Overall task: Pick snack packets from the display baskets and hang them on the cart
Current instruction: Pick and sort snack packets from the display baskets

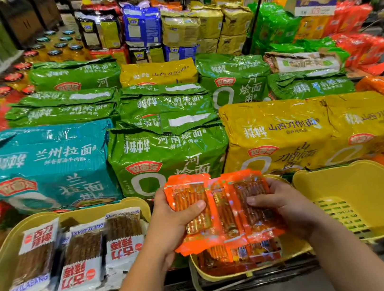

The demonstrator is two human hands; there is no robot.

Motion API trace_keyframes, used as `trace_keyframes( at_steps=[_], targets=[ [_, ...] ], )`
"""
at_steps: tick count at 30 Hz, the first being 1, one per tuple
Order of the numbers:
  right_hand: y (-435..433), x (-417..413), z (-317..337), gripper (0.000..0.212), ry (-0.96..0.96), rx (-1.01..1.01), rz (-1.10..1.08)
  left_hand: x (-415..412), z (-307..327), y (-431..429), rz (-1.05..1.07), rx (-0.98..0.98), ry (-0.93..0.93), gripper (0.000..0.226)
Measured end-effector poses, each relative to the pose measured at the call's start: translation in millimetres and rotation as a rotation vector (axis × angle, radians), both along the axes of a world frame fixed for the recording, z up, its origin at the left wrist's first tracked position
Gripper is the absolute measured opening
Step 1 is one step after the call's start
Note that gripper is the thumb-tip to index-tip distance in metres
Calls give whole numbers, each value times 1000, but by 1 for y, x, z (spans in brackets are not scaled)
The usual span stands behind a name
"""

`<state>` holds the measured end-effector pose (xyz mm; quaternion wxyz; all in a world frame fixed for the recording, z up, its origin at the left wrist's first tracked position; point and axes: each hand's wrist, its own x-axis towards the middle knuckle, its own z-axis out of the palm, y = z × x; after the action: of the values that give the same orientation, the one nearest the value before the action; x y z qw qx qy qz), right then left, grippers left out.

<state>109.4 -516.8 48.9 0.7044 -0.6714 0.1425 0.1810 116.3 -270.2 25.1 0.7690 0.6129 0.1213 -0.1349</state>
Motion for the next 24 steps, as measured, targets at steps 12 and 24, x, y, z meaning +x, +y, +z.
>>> trace_keyframes(
  at_steps=[12, 24],
  targets=[
    [54, 32, -84, 40, 214, -926, 540, -1, 1, 17, 126, -22, 15, 81],
    [16, 53, -81, 36, 278, -1118, 506, 1, 2, 24, 111, -20, -6, 77]
  ],
)
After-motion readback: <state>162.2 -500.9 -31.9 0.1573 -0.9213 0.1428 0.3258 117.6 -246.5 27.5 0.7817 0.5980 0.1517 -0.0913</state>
